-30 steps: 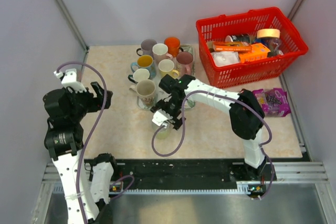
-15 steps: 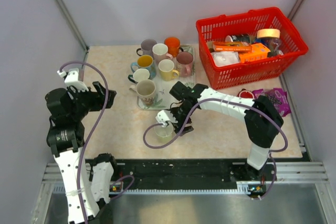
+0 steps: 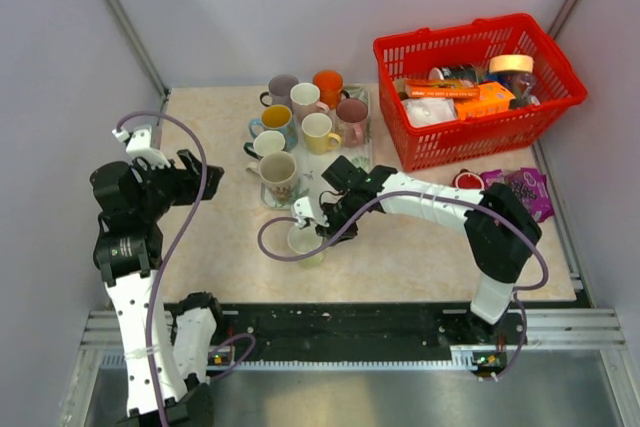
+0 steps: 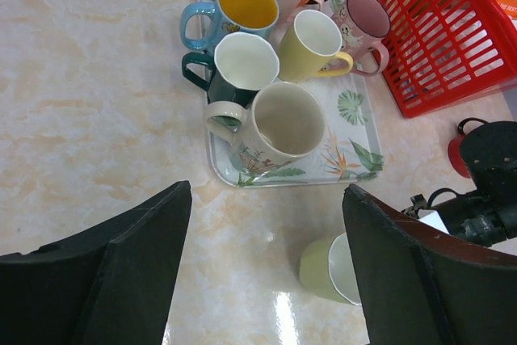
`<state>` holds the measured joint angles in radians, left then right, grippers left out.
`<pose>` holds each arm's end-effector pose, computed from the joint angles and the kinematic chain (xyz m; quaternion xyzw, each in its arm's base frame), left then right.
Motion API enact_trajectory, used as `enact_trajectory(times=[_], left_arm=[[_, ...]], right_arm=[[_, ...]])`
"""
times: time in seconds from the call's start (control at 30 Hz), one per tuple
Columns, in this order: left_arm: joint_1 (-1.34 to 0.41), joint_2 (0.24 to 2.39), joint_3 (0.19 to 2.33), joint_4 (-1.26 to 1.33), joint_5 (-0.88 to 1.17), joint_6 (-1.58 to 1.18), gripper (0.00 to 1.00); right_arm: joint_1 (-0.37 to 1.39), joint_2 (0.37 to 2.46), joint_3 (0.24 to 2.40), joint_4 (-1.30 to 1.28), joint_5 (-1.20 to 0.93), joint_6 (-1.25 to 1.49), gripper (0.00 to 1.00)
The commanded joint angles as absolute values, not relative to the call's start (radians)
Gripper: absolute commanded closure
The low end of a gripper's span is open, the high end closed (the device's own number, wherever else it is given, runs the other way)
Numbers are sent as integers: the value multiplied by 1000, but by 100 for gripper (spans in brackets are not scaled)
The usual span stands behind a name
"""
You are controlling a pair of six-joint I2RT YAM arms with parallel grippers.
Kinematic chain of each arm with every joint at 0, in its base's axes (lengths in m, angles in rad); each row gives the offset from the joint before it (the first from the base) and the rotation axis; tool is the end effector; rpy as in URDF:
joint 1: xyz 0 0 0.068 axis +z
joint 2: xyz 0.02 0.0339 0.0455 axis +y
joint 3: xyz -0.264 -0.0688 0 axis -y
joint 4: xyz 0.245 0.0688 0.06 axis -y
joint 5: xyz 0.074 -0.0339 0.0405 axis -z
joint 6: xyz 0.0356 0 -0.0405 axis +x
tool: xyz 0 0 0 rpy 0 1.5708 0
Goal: Turn the mug right side up
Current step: Pick up the cup from the tray.
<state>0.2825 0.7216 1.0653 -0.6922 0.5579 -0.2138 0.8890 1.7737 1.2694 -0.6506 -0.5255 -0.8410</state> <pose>0.1303 0.0182 0.3914 -0.0402 0.8020 -0.2064 0.5590 0.2124 0.2900 0.2104 -0.7539 0.5721 0.2589 0.1932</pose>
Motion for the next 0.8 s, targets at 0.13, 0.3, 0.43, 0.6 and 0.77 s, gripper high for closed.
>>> enact_trajectory(times=[0.13,0.3,0.43,0.6,0.77], left_arm=[[288,744,1045,-569,566,-225,20],[288,764,1031,-531,549,-227,20],[288,778,1029,-517,537,-222,20],[291,795,1031,-505,537,-225,20],[293,798,1029,-497,537,-224,20]], right_arm=[[786,1553,1232,-675,-569,-818,100],[678,1465,1206,-547,-516,-635,100],[667,1445,1170,-332,-385,-455,100],[666,1551,1233,-207,-255,-261,100],[667,1661,1308,-161,-190,-170,100]])
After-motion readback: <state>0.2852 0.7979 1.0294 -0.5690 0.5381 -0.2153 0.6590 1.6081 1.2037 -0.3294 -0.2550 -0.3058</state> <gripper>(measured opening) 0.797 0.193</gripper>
